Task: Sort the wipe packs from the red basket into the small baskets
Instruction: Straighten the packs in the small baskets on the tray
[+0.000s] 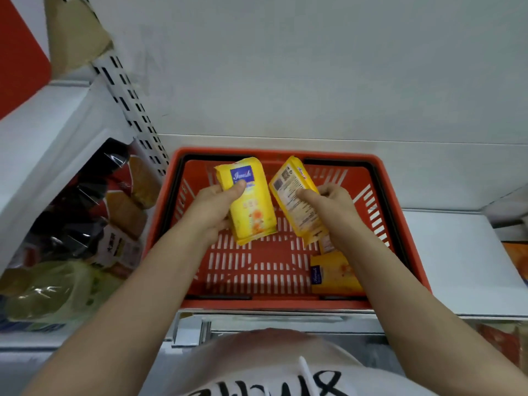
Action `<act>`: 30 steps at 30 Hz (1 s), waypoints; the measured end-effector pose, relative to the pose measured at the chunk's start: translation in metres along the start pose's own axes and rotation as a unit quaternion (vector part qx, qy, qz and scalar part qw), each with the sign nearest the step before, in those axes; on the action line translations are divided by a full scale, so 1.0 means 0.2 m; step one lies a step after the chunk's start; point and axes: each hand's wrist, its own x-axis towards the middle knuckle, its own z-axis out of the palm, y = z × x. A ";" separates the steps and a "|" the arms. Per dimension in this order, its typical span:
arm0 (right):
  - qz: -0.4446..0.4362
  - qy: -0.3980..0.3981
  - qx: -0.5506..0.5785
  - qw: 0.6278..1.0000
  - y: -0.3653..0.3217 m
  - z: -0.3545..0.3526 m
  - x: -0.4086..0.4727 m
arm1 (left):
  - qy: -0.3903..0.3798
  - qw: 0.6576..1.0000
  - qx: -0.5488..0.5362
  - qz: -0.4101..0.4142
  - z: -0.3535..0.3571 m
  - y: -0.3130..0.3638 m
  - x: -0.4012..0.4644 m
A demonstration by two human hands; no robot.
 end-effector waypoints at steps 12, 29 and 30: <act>0.051 -0.146 0.146 0.977 -0.04 0.12 -0.12 | -0.055 0.989 -0.128 0.037 -0.04 -0.02 -0.03; -0.075 0.145 0.269 0.949 0.00 -0.50 -0.67 | -0.157 0.972 -0.137 0.111 0.50 -0.06 -0.52; -0.093 0.170 0.289 0.937 0.03 -0.59 -0.73 | -0.157 0.970 -0.138 0.127 0.56 -0.08 -0.58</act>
